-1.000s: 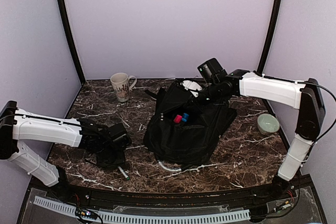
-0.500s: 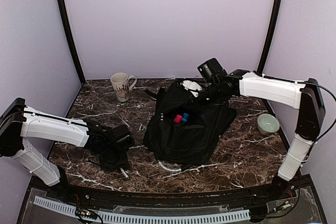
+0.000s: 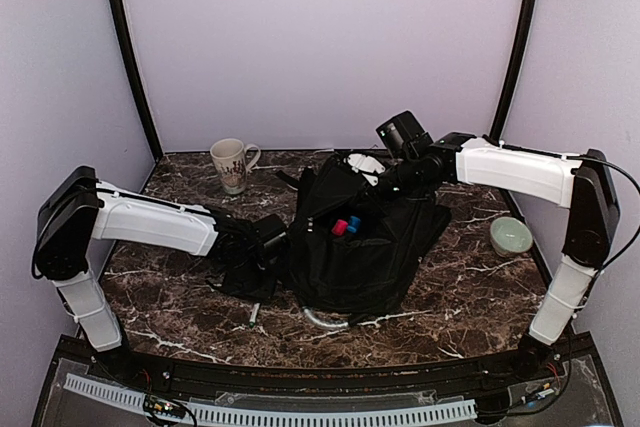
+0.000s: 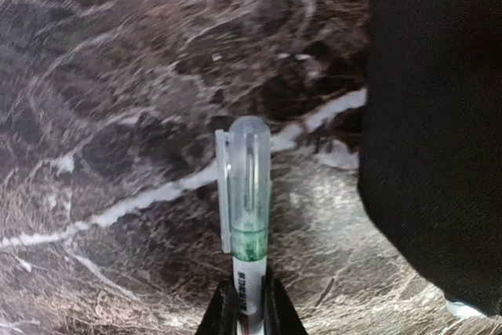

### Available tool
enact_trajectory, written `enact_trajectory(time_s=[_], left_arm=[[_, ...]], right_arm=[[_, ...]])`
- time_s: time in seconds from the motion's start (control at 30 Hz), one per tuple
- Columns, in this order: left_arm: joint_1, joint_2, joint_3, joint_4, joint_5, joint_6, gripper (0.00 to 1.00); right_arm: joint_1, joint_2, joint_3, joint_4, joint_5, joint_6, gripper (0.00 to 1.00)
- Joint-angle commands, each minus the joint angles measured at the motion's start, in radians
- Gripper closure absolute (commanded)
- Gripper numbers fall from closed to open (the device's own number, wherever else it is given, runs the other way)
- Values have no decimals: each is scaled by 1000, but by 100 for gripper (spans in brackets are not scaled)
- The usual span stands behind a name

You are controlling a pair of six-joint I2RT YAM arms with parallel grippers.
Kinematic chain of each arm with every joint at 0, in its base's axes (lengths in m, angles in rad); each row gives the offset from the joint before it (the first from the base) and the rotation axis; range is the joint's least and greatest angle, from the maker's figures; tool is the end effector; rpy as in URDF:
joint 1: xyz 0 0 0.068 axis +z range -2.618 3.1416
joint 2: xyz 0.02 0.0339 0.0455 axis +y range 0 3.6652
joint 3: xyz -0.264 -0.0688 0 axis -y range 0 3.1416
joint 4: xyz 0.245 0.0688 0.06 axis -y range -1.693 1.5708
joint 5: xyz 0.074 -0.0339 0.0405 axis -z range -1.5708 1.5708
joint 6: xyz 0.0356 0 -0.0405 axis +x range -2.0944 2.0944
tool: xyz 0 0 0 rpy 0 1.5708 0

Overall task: Pack the student bag
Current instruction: Pick up the stationery from the center of the board.

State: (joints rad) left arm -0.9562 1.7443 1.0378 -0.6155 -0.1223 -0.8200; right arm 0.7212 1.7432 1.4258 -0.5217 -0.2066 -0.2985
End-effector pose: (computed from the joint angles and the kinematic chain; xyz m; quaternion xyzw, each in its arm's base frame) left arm 0.1868 -0.2571 0.1542 0.0598 0.9886 -0.0578 0.1252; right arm 0.2877 0.2627 0.2731 -0.4855 0.7927 0.1688 0.3277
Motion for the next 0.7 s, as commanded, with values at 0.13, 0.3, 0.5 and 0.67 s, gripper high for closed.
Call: enact_trajectory(time_s=[0.13,0.3,0.5,0.67], left_arm=[[2,-86,-12,-102,37,135,72],[1,-95,-26,-124,120,107,68],[-17,-72,-2,-152,128,69,68],[-18,-45,-7,-157,114,74,69]], right_arm=[[9,-15,-11,54,-27,-10,100],[9,-14,-11,54,-37,-11,100],[9,-19,-20,58,-39,-14,100],[8,-24,-25,60,-38,-14,100]])
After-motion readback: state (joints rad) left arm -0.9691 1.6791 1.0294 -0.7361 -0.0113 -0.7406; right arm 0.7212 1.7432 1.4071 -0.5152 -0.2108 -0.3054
